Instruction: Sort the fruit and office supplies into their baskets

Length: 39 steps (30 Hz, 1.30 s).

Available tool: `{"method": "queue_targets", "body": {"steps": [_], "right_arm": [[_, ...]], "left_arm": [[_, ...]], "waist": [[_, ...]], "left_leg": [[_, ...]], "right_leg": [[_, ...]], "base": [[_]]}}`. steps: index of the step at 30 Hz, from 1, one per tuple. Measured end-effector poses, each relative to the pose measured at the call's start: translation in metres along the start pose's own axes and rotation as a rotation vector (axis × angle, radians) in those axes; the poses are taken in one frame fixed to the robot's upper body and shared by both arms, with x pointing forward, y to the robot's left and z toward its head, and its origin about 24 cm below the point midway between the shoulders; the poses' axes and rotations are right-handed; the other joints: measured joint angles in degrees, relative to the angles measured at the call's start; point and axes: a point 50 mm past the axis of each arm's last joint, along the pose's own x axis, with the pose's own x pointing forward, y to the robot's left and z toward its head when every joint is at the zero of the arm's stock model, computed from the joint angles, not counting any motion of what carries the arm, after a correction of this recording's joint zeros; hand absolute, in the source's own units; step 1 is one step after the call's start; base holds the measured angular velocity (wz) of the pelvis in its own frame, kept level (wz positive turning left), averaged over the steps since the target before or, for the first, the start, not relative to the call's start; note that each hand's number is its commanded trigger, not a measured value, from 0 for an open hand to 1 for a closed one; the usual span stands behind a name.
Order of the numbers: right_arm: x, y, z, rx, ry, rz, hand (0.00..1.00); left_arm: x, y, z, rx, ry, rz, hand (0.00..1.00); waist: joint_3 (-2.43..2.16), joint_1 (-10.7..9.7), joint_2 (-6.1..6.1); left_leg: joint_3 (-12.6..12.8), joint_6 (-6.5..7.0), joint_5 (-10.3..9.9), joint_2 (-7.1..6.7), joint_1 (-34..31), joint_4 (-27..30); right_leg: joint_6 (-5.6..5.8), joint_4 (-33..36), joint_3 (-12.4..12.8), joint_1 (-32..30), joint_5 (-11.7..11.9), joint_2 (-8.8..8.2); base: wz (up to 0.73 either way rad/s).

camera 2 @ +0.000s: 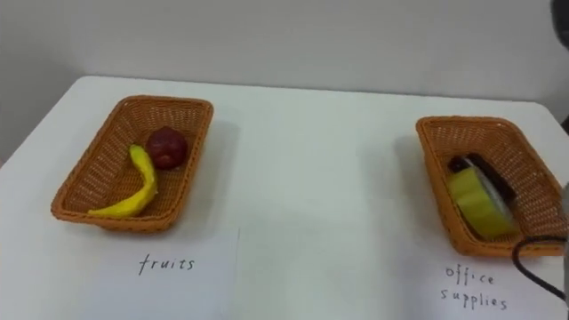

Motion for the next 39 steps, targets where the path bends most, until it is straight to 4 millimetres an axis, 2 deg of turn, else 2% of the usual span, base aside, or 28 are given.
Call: {"method": "queue_targets", "body": {"steps": [7, 12, 17, 20, 23, 26, 28, 29, 31, 35, 39], "right_arm": [[-0.020, -0.062, -0.020, -0.070, 0.108, -0.298, 0.00], [-0.043, -0.088, -0.045, -0.125, 0.220, -0.428, 0.00], [-0.064, -0.113, -0.063, -0.134, 0.327, -0.563, 0.00], [-0.087, -0.135, -0.081, -0.114, 0.425, -0.685, 0.00], [-0.113, -0.155, -0.108, -0.131, 0.562, -0.815, 0.00], [-0.149, -0.176, -0.132, -0.136, 0.724, -0.950, 0.00], [-0.181, -0.189, -0.147, -0.188, 0.844, -1.023, 0.00], [-0.190, -0.191, -0.151, -0.208, 0.875, -1.031, 0.00], [-0.219, -0.196, -0.162, -0.256, 0.983, -1.065, 0.00], [-0.256, -0.205, -0.175, -0.353, 1.137, -1.056, 0.00], [-0.292, -0.206, -0.185, -0.379, 1.324, -0.938, 0.00]], "left_arm": [[0.000, 0.002, 0.003, -0.043, -0.015, 0.034, 0.00], [-0.001, 0.003, 0.003, -0.047, -0.015, 0.052, 0.00], [0.000, 0.004, 0.006, -0.057, -0.028, 0.076, 0.00], [0.000, 0.004, 0.011, -0.058, -0.041, 0.089, 0.00], [0.000, 0.002, 0.019, -0.064, -0.081, 0.082, 0.00], [0.000, 0.000, 0.021, -0.093, -0.095, 0.077, 0.00], [0.000, -0.004, 0.021, -0.094, -0.095, 0.066, 0.00], [0.000, -0.005, 0.021, -0.095, -0.095, 0.064, 0.00], [0.000, -0.004, 0.020, -0.102, -0.095, 0.066, 0.00], [-0.001, -0.007, 0.015, -0.119, -0.078, 0.061, 0.00], [-0.001, -0.010, 0.006, -0.110, -0.047, 0.053, 0.00]], "waist": [[-0.06, -0.4, -0.45], [-0.14, -2.1, -1.17], [-0.16, -3.1, -0.80], [-0.16, -3.5, -0.48], [-0.13, -3.7, -0.06], [-0.42, -3.9, 0.40], [-0.48, -3.4, 1.25], [-0.48, -3.2, 1.43], [-0.40, -3.0, 1.73], [-0.20, -2.7, 2.04], [-0.16, -1.3, 1.88]], "left_leg": [[2.0, -0.34, -0.1, 0.56, -0.4, -0.3], [2.6, -0.30, -0.2, 0.54, -0.9, -0.3], [3.3, -0.33, -0.3, 0.76, -1.3, -0.6], [3.5, -0.37, -0.4, 0.81, -1.1, -0.8], [3.6, -0.41, -0.4, 0.83, -1.2, -0.9], [3.5, -0.43, -0.4, 0.83, -1.2, -1.0], [3.8, -0.43, -0.4, 0.81, -1.1, -1.0], [3.9, -0.43, -0.4, 0.82, -1.0, -1.1], [4.0, -0.45, -0.4, 0.89, -1.1, -1.1], [3.9, -0.46, -0.4, 0.83, -1.0, -1.0], [4.3, -0.48, -0.5, 0.86, 0.0, -1.4]], "right_leg": [[-0.40, 0.0, 2.2, -1.7, 0.0, 0.56], [-0.38, -0.1, 2.8, -2.3, 0.0, 0.58], [-0.31, -0.1, 4.3, -3.2, 0.3, 0.95], [-0.32, -0.1, 4.3, -2.9, 0.3, 1.02], [-0.32, -0.1, 4.3, -3.2, 0.3, 1.03], [-0.32, -0.1, 4.3, -3.2, 0.3, 1.02], [-0.31, 0.0, 4.3, -3.2, 0.3, 1.02], [-0.31, 0.0, 4.3, -3.2, 0.2, 1.02], [-0.40, 0.0, 4.5, -3.4, 0.2, 1.04], [-0.42, 0.0, 5.1, -3.5, 0.0, 1.00], [-0.40, 0.0, 5.7, -2.8, 0.0, 1.12]], "base": [[-0.15], [-0.07], [-0.12], [0.00], [0.00], [0.00], [-0.04], [-0.07], [-0.04], [-0.04], [-0.06]]}}
